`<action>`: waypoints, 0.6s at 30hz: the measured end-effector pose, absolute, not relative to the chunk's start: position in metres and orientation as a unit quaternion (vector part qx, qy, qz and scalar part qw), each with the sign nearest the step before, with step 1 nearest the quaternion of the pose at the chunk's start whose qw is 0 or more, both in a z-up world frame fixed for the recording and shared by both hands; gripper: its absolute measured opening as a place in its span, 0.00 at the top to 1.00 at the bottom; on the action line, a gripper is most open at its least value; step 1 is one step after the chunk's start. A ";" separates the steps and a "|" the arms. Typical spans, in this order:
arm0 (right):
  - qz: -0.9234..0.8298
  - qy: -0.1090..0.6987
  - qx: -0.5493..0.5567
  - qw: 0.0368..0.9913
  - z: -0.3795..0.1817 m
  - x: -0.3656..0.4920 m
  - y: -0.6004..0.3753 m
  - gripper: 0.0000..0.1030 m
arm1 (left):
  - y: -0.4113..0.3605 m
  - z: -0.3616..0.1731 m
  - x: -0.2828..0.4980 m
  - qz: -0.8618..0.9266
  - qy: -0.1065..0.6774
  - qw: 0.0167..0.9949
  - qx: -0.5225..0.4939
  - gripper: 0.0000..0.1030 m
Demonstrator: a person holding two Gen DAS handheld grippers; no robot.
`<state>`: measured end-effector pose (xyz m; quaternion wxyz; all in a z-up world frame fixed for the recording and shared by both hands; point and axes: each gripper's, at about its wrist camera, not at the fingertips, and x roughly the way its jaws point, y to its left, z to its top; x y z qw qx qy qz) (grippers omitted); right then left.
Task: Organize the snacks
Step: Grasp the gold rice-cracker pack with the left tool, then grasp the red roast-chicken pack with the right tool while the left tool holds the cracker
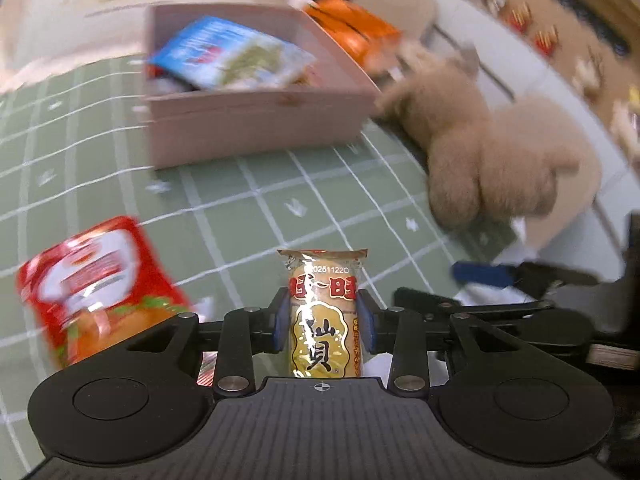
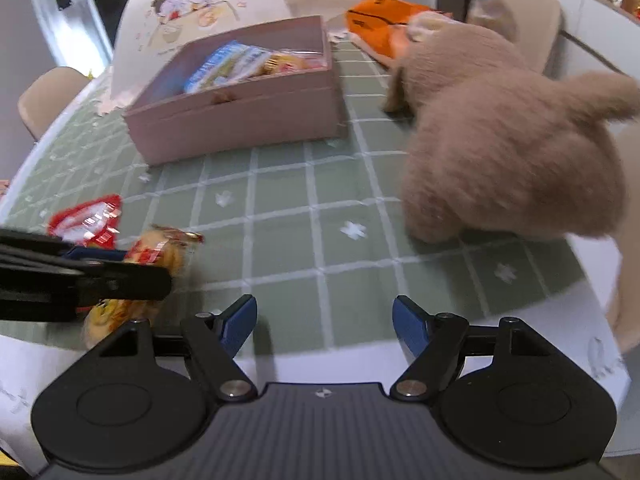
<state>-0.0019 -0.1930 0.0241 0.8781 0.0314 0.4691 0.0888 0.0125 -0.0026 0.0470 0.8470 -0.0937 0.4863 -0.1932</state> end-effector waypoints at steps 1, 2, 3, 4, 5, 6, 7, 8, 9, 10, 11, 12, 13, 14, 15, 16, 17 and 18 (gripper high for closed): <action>0.099 0.468 0.036 0.878 0.026 0.002 -0.188 0.27 | 0.011 0.054 0.007 -0.186 0.478 0.851 -0.114 0.62; 0.108 0.466 0.039 0.877 0.029 0.004 -0.183 0.27 | 0.027 0.061 0.002 -0.177 0.468 0.856 -0.133 0.62; 0.121 0.465 0.039 0.876 0.031 0.007 -0.175 0.27 | 0.040 0.068 -0.003 -0.166 0.458 0.861 -0.148 0.62; 0.136 0.464 0.036 0.875 0.034 0.011 -0.165 0.27 | 0.057 0.074 -0.008 -0.148 0.446 0.868 -0.162 0.62; 0.147 0.463 0.033 0.874 0.035 0.013 -0.156 0.27 | 0.072 0.078 -0.012 -0.127 0.437 0.873 -0.174 0.62; 0.159 0.461 0.029 0.873 0.037 0.015 -0.144 0.27 | 0.089 0.081 -0.016 -0.102 0.427 0.879 -0.186 0.62; 0.174 0.459 0.026 0.871 0.039 0.017 -0.133 0.27 | 0.104 0.083 -0.020 -0.072 0.419 0.884 -0.196 0.62; 0.192 0.458 0.023 0.868 0.041 0.018 -0.120 0.27 | 0.118 0.085 -0.024 -0.044 0.412 0.888 -0.201 0.62; 0.211 0.456 0.021 0.864 0.043 0.019 -0.106 0.27 | 0.130 0.086 -0.027 -0.016 0.408 0.890 -0.201 0.62; 0.228 0.454 0.018 0.861 0.045 0.020 -0.093 0.27 | 0.140 0.085 -0.028 0.013 0.412 0.890 -0.194 0.62; 0.248 0.453 0.014 0.857 0.047 0.021 -0.077 0.27 | 0.148 0.083 -0.029 0.038 0.418 0.888 -0.186 0.62; 0.262 0.453 0.010 0.852 0.047 0.022 -0.065 0.27 | 0.155 0.081 -0.029 0.059 0.427 0.884 -0.180 0.62; 0.275 0.454 0.006 0.847 0.047 0.022 -0.052 0.27 | 0.161 0.077 -0.030 0.070 0.433 0.880 -0.182 0.62; 0.287 0.455 0.000 0.843 0.046 0.024 -0.039 0.27 | 0.167 0.073 -0.031 0.076 0.438 0.876 -0.188 0.62; 0.295 0.456 -0.009 0.840 0.043 0.025 -0.027 0.27 | 0.171 0.070 -0.033 0.080 0.440 0.873 -0.195 0.62; 0.298 0.458 -0.019 0.837 0.039 0.026 -0.017 0.27 | 0.173 0.067 -0.035 0.086 0.442 0.870 -0.200 0.62; 0.297 0.464 -0.031 0.834 0.034 0.028 -0.007 0.26 | 0.174 0.064 -0.036 0.089 0.444 0.868 -0.204 0.62; 0.291 0.470 -0.041 0.832 0.029 0.029 0.002 0.24 | 0.176 0.061 -0.038 0.090 0.446 0.865 -0.209 0.62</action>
